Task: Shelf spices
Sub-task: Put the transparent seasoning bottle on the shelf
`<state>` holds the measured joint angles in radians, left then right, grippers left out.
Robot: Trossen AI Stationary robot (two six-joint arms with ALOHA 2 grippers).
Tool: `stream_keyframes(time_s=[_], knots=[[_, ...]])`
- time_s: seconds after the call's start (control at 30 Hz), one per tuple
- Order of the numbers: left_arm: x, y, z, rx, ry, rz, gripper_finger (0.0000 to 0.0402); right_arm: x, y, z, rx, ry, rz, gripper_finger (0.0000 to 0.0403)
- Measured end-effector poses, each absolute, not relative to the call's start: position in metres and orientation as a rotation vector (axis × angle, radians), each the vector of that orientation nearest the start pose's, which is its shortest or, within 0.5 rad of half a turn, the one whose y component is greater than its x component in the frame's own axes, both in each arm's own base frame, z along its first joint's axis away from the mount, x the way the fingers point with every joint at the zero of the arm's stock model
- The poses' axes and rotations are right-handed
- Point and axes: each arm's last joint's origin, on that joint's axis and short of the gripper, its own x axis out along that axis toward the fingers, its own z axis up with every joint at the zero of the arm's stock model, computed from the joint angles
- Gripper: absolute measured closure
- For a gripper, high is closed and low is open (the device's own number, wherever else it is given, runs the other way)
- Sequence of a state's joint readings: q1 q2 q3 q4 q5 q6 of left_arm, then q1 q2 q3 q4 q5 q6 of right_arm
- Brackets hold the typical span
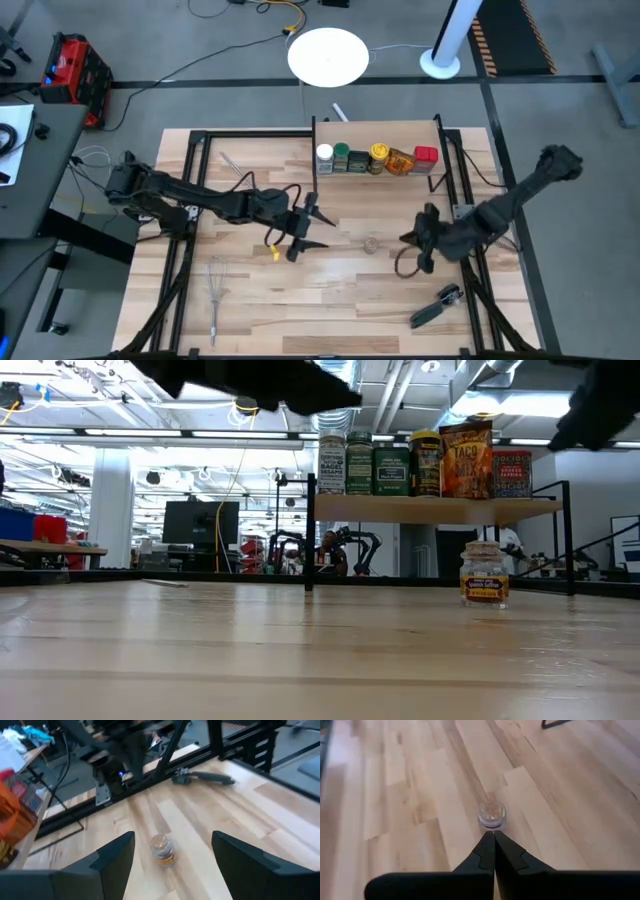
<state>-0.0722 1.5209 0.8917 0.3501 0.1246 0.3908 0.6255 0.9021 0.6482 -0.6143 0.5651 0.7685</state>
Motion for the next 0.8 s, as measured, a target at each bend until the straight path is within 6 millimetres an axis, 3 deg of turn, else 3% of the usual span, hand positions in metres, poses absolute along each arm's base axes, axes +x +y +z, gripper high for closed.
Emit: stream_keyframes(time_s=[0.27,0.47,0.63,0.8], knots=[[0.356,-0.025,0.216,0.412,0.176,-0.227,0.0146,0.157,0.113,0.185,0.187,0.672,-0.350,0.0399],[0.371,-0.014,0.194,0.360,0.181,-0.199,0.0146,0.174,0.121,0.156,0.170,0.713,-0.417,0.0399],[0.381,0.006,0.187,0.197,0.197,-0.236,0.0146,0.191,0.124,0.144,0.168,0.686,-0.415,0.0391],[0.383,0.008,0.183,0.200,0.219,-0.252,0.0146,0.199,0.120,0.142,0.181,0.675,-0.427,0.0373]])
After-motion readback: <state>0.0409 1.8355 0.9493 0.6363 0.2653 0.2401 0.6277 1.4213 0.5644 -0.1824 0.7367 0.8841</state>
